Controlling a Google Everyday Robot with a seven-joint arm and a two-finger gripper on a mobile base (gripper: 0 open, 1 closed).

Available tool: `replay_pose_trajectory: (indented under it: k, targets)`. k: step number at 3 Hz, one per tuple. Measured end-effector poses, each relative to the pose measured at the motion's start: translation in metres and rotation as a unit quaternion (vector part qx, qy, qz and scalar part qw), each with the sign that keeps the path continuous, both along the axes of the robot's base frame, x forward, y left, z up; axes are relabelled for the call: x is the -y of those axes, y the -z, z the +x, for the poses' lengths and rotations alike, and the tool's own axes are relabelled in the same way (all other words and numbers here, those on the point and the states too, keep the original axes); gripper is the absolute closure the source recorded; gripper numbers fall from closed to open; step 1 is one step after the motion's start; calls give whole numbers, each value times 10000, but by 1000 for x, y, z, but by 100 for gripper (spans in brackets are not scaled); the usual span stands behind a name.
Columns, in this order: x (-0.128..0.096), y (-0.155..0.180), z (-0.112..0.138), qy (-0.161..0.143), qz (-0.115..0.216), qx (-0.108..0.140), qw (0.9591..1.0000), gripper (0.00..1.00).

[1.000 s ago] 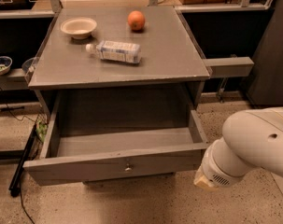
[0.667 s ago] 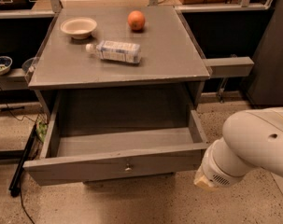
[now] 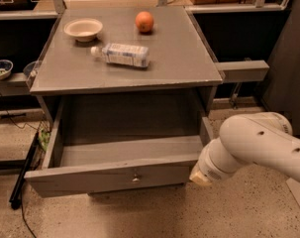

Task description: Close top drawer

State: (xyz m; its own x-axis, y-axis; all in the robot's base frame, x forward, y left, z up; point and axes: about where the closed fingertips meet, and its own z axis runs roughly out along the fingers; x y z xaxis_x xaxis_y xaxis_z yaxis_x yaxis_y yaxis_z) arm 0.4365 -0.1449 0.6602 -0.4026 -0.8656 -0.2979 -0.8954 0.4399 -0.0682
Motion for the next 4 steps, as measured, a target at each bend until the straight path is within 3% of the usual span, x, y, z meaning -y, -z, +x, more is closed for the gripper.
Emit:
replay_pose_trajectory:
  k: [1,2,3,4]
  targets:
    - [-7,1,20,-35,88,151,9998,100]
    - [-32,-7,62,-178,270,462,9984,100]
    - [-31,-7,61,-176,261,448,9985,100]
    - [-36,6,75,-8,318,588,9978,100]
